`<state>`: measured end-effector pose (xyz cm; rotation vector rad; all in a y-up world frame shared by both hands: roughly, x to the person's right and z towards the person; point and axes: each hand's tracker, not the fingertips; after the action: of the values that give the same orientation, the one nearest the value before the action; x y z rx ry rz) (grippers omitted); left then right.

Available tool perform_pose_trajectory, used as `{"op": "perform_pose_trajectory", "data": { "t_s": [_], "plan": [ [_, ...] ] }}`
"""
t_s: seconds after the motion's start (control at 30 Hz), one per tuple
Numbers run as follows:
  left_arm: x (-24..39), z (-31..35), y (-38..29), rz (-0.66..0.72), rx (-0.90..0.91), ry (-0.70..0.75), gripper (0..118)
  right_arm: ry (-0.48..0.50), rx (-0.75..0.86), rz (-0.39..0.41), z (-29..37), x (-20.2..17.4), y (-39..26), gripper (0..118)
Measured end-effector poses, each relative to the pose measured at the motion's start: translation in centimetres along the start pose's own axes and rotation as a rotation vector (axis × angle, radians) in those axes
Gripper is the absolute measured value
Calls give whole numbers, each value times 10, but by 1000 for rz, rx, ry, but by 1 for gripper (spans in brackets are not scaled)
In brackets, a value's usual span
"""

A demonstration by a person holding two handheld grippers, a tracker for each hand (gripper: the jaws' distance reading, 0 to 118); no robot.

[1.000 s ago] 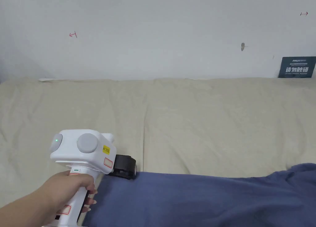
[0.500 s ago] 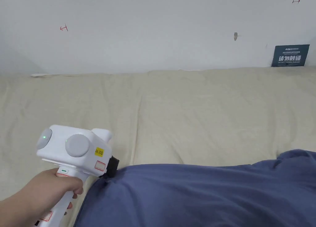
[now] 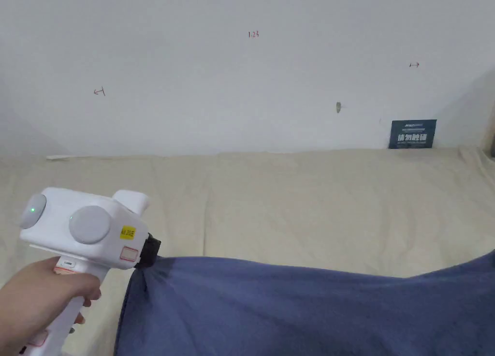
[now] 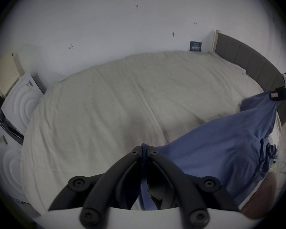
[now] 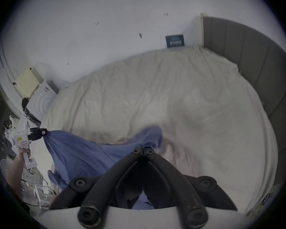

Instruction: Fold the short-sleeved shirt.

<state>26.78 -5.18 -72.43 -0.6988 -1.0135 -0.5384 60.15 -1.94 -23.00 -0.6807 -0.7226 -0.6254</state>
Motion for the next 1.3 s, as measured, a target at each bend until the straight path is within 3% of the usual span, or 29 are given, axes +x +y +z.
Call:
{"op": "perform_pose_trajectory", "data": {
  "t_s": [0.33, 0.57, 0.77, 1.07, 1.3],
  "plan": [
    [4, 176, 17, 6, 256, 42, 4, 64, 196, 50, 150, -37, 9, 0],
    [-3, 238, 66, -2, 359, 116, 4, 58, 302, 80, 201, -65, 59, 0],
    [-21, 240, 125, 118, 404, 128, 4, 10, 362, 123, 199, -98, 124, 0],
    [-44, 207, 227, 187, 511, 181, 4, -21, 497, 88, 179, -139, 244, 0],
    [-54, 203, 295, 177, 684, 240, 4, -107, 666, 119, 186, -160, 316, 0]
  ]
}}
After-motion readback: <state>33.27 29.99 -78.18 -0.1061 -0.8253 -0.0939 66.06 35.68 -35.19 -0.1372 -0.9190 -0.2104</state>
